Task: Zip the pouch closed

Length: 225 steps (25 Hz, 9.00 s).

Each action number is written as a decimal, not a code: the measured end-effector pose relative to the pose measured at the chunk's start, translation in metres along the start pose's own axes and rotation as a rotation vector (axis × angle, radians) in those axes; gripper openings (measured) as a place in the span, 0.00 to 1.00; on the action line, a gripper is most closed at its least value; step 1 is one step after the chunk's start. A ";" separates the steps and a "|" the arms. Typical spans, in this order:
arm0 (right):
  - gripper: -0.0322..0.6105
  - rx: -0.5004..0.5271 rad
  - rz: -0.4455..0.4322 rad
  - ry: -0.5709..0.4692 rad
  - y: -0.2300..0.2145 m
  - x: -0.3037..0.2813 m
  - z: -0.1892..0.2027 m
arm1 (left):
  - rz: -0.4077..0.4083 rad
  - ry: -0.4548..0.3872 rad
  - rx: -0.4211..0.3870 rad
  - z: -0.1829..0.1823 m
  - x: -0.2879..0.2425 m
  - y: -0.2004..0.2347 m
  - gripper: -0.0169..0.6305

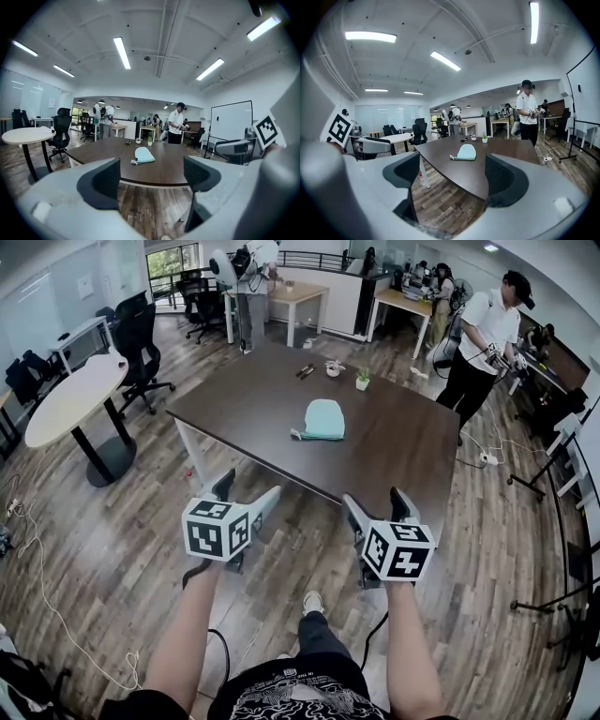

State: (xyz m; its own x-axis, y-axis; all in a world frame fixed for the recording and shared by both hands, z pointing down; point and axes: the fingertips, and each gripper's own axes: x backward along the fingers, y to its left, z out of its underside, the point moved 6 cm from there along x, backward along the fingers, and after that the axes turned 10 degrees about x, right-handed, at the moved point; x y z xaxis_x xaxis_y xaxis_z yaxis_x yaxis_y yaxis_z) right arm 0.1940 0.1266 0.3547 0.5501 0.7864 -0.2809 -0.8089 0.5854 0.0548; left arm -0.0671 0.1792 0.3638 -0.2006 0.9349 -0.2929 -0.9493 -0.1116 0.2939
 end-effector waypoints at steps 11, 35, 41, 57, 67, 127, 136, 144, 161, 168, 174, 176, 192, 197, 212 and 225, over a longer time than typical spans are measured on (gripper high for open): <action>0.71 -0.011 -0.013 -0.014 -0.034 -0.082 -0.007 | -0.032 0.010 -0.020 -0.019 -0.070 0.029 0.68; 0.71 -0.024 -0.016 0.036 -0.170 -0.304 -0.055 | -0.048 0.043 0.008 -0.102 -0.303 0.087 0.68; 0.71 -0.029 -0.021 0.038 -0.185 -0.330 -0.061 | -0.047 0.057 0.003 -0.110 -0.332 0.094 0.68; 0.71 -0.055 0.001 0.070 -0.195 -0.364 -0.052 | -0.006 0.093 -0.020 -0.117 -0.379 0.113 0.68; 0.71 -0.087 0.151 0.071 -0.185 -0.365 -0.057 | 0.177 0.141 -0.090 -0.132 -0.414 0.127 0.68; 0.57 -0.271 0.379 0.259 -0.027 -0.383 0.040 | 0.859 0.743 -0.527 0.017 -0.450 0.172 0.52; 0.56 -0.287 0.386 0.289 -0.023 -0.378 0.053 | 0.900 0.810 -0.601 0.038 -0.450 0.170 0.38; 0.56 -0.294 0.392 0.308 -0.028 -0.367 0.063 | 0.900 0.837 -0.623 0.052 -0.449 0.165 0.15; 0.55 -0.258 0.309 0.298 -0.029 -0.369 0.040 | 0.889 0.877 -0.361 0.021 -0.437 0.162 0.06; 0.54 -0.246 0.228 0.269 -0.035 -0.377 0.034 | 0.867 0.858 -0.333 0.004 -0.434 0.159 0.06; 0.53 -0.220 0.131 0.259 -0.037 -0.390 0.030 | 0.857 0.840 -0.298 -0.014 -0.434 0.159 0.06; 0.53 -0.211 0.094 0.253 -0.037 -0.393 0.029 | 0.843 0.837 -0.300 -0.018 -0.432 0.159 0.06; 0.43 -0.177 -0.207 0.199 -0.032 -0.406 0.029 | 0.801 0.839 -0.333 -0.032 -0.421 0.133 0.06; 0.39 -0.188 -0.247 0.198 -0.033 -0.409 0.029 | 0.797 0.828 -0.320 -0.033 -0.416 0.126 0.06; 0.26 -0.283 -0.304 0.161 -0.025 -0.416 0.033 | 0.789 0.813 -0.279 -0.032 -0.415 0.129 0.06; 0.10 -0.300 -0.268 0.160 -0.026 -0.418 0.038 | 0.780 0.803 -0.272 -0.030 -0.419 0.130 0.06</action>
State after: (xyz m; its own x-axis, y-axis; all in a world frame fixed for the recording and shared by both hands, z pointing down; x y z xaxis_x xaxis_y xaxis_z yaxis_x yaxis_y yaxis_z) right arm -0.0072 -0.2100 0.5067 0.7288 0.5600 -0.3939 -0.6794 0.6630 -0.3145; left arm -0.1137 -0.2369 0.4971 -0.7601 0.1064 -0.6411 -0.5003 -0.7254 0.4728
